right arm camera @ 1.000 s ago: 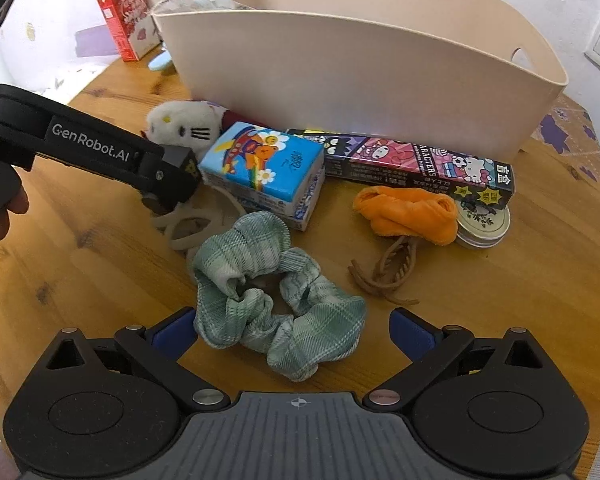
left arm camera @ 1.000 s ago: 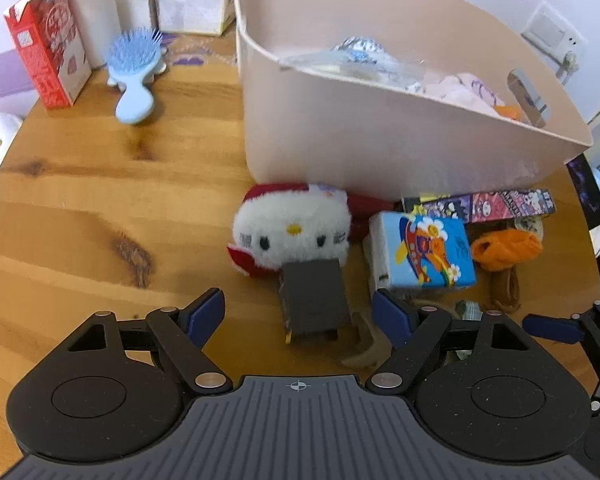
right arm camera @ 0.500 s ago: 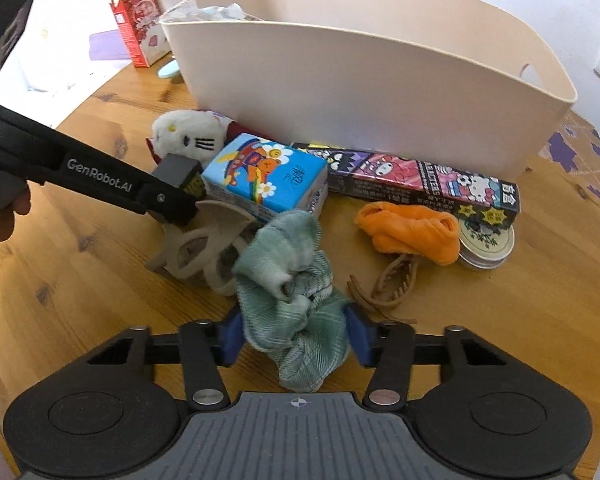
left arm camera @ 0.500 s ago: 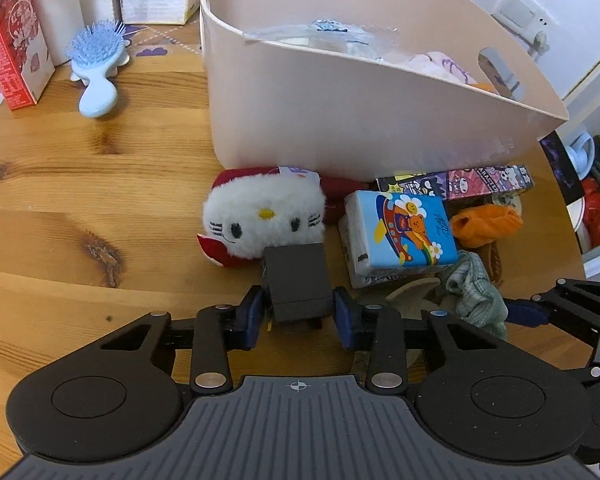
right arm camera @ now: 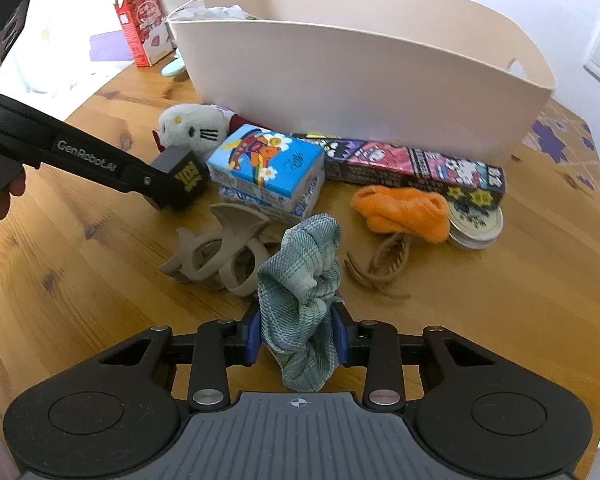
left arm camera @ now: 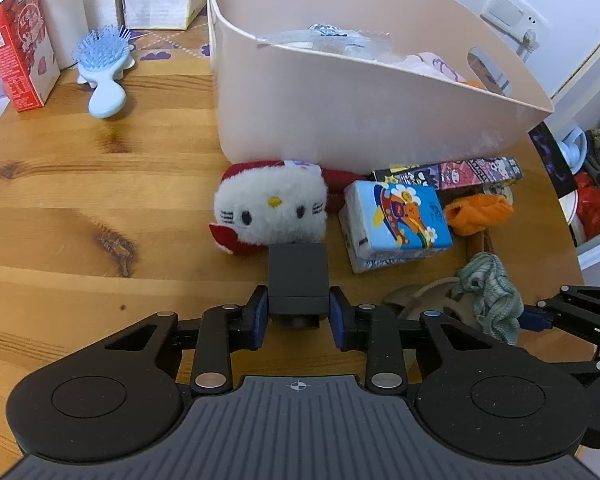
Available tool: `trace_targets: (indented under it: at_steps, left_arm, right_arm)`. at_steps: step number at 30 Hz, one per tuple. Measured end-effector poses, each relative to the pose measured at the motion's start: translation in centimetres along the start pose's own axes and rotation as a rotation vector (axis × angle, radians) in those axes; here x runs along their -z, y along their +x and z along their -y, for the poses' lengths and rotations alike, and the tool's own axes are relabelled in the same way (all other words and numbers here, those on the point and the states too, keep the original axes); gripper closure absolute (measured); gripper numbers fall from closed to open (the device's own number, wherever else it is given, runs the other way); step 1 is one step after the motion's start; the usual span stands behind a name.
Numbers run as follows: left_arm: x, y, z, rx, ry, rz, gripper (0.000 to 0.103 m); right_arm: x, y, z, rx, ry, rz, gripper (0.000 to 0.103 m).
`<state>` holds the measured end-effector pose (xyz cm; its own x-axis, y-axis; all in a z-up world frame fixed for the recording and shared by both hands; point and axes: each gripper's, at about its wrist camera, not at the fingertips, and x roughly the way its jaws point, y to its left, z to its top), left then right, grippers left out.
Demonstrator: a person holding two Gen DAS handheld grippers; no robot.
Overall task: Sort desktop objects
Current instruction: 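Grasp the black box with the left tool while the right tool lifts the green scrunchie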
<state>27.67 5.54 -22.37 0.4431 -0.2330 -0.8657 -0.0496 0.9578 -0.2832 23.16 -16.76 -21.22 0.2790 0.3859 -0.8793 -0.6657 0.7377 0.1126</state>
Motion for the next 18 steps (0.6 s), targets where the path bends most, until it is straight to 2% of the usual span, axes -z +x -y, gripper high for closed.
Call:
trace_targets:
  at_steps: [4, 6, 8, 11, 15, 18]
  left_arm:
    - [0.3, -0.2, 0.0, 0.005, 0.001, 0.000, 0.072]
    - [0.4, -0.3, 0.1, 0.008, 0.004, 0.001, 0.072]
    - [0.5, -0.4, 0.2, 0.011, 0.009, 0.001, 0.072]
    - [0.6, -0.7, 0.3, 0.015, 0.015, 0.003, 0.072]
    - [0.8, -1.1, 0.4, 0.023, 0.022, 0.007, 0.072]
    - [0.9, -1.8, 0.6, 0.035, 0.024, 0.016, 0.072]
  right_arm:
    - [0.7, -0.4, 0.2, 0.000, 0.030, -0.001, 0.065]
    - [1.2, -0.5, 0.3, 0.007, 0.041, -0.002, 0.056]
    - [1.7, -0.7, 0.5, 0.005, 0.057, 0.000, 0.055]
    - [2.3, -1.1, 0.7, 0.011, 0.069, 0.002, 0.059]
    - [2.7, -1.6, 0.8, 0.014, 0.078, 0.014, 0.074]
    - [2.6, -2.1, 0.8, 0.024, 0.080, 0.032, 0.078]
